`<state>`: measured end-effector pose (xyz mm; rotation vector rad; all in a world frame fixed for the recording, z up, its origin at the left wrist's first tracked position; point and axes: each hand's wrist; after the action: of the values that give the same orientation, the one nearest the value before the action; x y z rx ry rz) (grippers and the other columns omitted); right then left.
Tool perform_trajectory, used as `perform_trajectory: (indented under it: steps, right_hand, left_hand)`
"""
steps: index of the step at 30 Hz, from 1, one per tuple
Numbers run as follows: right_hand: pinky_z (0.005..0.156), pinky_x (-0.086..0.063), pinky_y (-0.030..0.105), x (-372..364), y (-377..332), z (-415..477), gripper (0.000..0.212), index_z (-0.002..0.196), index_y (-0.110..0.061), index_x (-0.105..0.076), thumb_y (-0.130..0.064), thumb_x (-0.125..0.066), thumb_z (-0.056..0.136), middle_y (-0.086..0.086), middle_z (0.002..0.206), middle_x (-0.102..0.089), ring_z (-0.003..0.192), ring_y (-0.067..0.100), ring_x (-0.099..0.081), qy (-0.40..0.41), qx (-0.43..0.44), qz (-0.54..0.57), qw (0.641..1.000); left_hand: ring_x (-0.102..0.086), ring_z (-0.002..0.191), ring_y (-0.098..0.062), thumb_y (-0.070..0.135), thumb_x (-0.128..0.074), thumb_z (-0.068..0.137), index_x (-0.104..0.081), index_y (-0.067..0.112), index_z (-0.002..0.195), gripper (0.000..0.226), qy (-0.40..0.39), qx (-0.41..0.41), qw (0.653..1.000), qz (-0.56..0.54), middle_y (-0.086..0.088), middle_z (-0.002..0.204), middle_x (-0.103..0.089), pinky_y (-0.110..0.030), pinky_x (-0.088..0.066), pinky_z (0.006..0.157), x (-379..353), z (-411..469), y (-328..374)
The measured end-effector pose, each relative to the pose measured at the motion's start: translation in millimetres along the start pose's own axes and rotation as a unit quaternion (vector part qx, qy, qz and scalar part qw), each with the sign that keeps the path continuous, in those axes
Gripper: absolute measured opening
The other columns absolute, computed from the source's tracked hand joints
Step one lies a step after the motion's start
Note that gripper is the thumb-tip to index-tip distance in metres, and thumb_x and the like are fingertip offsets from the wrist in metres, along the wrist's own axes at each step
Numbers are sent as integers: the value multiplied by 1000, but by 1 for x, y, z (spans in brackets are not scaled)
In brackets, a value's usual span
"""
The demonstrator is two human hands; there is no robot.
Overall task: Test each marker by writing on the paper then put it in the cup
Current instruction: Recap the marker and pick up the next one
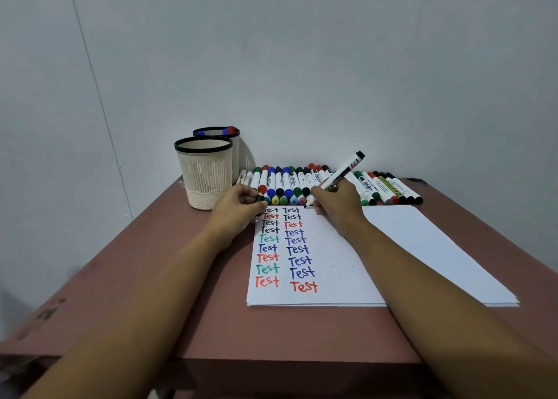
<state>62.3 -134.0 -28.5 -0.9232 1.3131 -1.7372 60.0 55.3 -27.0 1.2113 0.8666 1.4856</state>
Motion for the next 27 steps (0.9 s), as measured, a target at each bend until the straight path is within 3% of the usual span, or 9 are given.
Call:
perform_trajectory:
  steps: [3, 8, 16, 20, 27]
  right_hand:
    - [73, -56, 45, 0, 1, 1, 12, 73, -11, -56, -6, -64, 80, 6, 62, -59, 61, 22, -58, -12, 5, -7, 1000]
    - [72, -56, 47, -2, 1, -1, 14, 73, -13, -55, -7, -66, 80, 7, 66, -60, 63, 23, -58, -9, 15, -25, 1000]
    - [62, -49, 33, -1, 0, 0, 15, 71, -11, -52, -6, -63, 80, 6, 63, -58, 54, 18, -54, 12, 3, -4, 1000]
    - [67, -53, 39, -2, 0, 0, 15, 70, -13, -54, -7, -65, 79, 5, 63, -58, 59, 22, -55, 4, 7, -20, 1000]
    - [56, -40, 31, -2, -1, -4, 21, 65, -14, -47, -9, -64, 76, 8, 62, -54, 53, 21, -45, 2, 13, -19, 1000]
  left_hand:
    - [-65, 94, -25, 11, -69, 83, -55, 15, 94, 18, 5, 0, 1000, 9, -14, 102, -64, -24, -53, 67, 0, 0, -1]
    - [-65, 92, -23, 11, -68, 83, -55, 15, 94, 17, 4, 0, 1000, 15, -11, 102, -65, -28, -55, 74, 0, 1, -1]
    - [-65, 92, -23, 13, -67, 84, -54, 17, 95, 17, 5, -1, 1000, 26, -10, 101, -65, -33, -55, 78, -2, 1, 0]
    - [-65, 91, -22, 13, -67, 84, -54, 16, 95, 17, 5, -3, 1000, 28, -9, 100, -65, -32, -55, 78, -1, 0, -1]
    - [-64, 86, -21, 10, -66, 84, -54, 15, 94, 17, 1, -2, 1000, 23, -11, 99, -65, -34, -54, 80, -1, -1, 0]
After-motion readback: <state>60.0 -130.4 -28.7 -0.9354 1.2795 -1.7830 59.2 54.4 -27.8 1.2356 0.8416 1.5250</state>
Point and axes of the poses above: each hand's wrist, its own z-axis towards the middle knuckle, its own x-axis out of the back of the hand, y = z × x
